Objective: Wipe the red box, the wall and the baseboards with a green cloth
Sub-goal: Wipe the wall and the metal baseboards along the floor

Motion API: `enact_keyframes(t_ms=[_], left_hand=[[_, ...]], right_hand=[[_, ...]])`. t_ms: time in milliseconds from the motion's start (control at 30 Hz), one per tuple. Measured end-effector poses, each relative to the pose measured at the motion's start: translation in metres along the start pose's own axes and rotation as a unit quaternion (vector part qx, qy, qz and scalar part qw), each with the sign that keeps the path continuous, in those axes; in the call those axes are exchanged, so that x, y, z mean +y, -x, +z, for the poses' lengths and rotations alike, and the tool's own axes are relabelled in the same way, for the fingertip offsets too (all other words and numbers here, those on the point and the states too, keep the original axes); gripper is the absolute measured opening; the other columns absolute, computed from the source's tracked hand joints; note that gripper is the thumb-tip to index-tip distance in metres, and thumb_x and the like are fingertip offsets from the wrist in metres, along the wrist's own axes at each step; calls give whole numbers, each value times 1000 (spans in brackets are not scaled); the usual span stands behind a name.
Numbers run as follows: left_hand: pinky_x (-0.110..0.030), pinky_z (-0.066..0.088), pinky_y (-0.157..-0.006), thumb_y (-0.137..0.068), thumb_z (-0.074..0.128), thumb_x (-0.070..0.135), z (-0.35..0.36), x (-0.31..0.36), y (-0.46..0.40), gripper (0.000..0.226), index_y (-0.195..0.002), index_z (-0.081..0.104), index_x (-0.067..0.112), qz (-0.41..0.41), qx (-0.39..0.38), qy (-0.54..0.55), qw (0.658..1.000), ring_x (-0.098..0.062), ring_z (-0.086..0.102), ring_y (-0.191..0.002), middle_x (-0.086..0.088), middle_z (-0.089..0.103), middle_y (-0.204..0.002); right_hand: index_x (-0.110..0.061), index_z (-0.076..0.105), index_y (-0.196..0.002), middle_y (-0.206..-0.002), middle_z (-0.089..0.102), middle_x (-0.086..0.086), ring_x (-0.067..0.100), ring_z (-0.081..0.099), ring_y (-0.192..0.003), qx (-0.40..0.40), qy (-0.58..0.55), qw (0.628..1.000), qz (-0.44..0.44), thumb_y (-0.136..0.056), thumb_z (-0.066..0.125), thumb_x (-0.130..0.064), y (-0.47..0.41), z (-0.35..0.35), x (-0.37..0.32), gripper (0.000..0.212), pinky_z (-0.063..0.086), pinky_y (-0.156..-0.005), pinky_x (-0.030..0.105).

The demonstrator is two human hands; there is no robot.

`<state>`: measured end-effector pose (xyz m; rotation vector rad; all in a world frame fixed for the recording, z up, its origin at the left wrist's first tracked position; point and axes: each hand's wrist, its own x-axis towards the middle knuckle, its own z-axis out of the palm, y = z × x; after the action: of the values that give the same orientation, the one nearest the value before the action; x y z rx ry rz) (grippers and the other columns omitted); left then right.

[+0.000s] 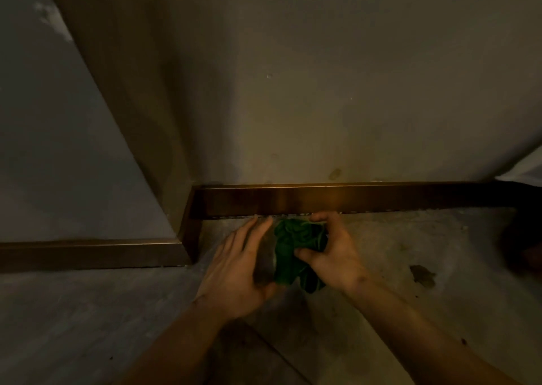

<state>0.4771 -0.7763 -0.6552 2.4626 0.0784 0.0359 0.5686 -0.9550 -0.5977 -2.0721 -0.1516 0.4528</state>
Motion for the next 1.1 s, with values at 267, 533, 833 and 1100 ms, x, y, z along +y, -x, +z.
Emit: enact_keyframes(t_ms=[267,533,833,1100], left_hand=[[-33,31,-109,-72,75,44,-28,14,2,90,-146,24,43,59,-27,-97,993,-17,44,-133,5,52,-143],[-39,40,-95,-72,59,40,-50,20,13,62,-131,42,32,69,-9,-193,979,-23,59,-115,0,68,-121],[-40,41,-95,-82,64,38,-62,26,24,47,-125,46,35,61,28,-248,966,-21,58,-115,6,67,-119],[-39,40,-95,-80,67,36,-73,35,34,53,-129,48,33,43,21,-294,955,-24,55,-116,4,67,-120]], right_hand=[[-18,56,-107,-108,68,0,7,66,-101,-177,-18,983,-40,-72,85,-5,22,-5,-15,48,59,-85,32],[-26,56,-103,-107,59,-6,12,61,-100,-173,151,959,-165,-65,87,-9,29,-5,-18,52,55,-86,34],[-28,46,-111,-114,50,-4,22,55,-100,-82,327,882,-330,-82,69,-13,36,10,-17,40,53,-79,41],[-29,45,-111,-111,51,-2,23,56,-96,-85,330,865,-368,-80,70,-13,40,11,-19,42,54,-74,45]])
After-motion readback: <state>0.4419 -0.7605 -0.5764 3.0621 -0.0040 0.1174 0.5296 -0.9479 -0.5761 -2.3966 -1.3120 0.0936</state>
